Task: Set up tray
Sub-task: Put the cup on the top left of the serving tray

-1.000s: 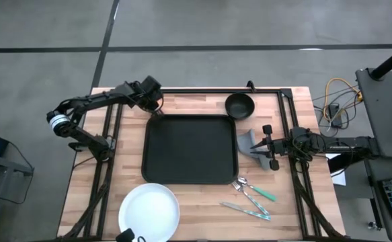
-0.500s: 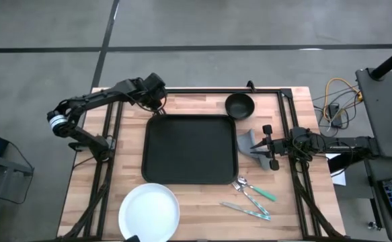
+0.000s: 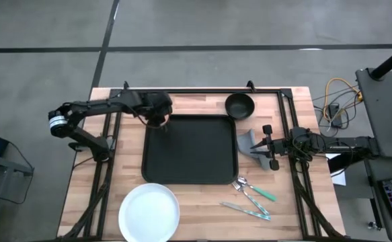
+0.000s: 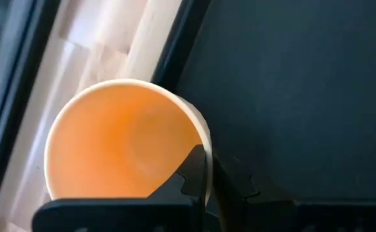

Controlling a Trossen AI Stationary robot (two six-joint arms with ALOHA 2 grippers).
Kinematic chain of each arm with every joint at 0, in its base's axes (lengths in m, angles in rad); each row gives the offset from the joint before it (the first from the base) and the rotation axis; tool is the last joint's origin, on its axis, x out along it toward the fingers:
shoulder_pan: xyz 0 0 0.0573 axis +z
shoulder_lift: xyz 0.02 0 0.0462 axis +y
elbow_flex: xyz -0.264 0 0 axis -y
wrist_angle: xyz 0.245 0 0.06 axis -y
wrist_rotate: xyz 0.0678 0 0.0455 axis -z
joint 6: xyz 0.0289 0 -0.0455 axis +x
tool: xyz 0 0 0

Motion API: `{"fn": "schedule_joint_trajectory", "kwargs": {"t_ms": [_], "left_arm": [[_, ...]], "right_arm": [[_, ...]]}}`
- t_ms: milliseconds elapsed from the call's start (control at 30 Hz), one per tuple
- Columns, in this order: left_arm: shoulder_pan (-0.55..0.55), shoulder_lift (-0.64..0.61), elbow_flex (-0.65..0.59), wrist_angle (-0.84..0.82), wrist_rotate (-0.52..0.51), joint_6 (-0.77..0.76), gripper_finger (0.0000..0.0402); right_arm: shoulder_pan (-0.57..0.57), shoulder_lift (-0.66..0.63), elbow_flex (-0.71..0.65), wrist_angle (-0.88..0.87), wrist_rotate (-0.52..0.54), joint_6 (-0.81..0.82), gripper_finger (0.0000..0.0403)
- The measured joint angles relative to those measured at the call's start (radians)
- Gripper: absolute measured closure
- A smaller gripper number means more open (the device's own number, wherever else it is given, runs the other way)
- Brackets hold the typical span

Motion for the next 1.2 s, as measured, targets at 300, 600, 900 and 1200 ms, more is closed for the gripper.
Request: {"fn": "schedule_joint_trajectory", "kwargs": {"t_ms": [300, 600, 900, 1200], "left_arm": [[-0.006, -0.001, -0.077, 0.002, 0.006, -0.030, 0.0402], [-0.013, -0.005, -0.102, 0.010, 0.008, -0.040, 0.0401], [-0.011, -0.001, -0.083, 0.021, 0.004, -0.041, 0.0399], [-0.011, -0.001, -0.083, 0.021, 0.005, -0.041, 0.0398]], "right_arm": [[0.000, 0.000, 0.000, 0.000, 0.000, 0.000, 0.0339], [0.000, 0.000, 0.000, 0.000, 0.000, 0.000, 0.0339], [0.000, 0.000, 0.000, 0.000, 0.000, 0.000, 0.0339], [0.000, 0.000, 0.000, 0.000, 0.000, 0.000, 0.0339]]}}
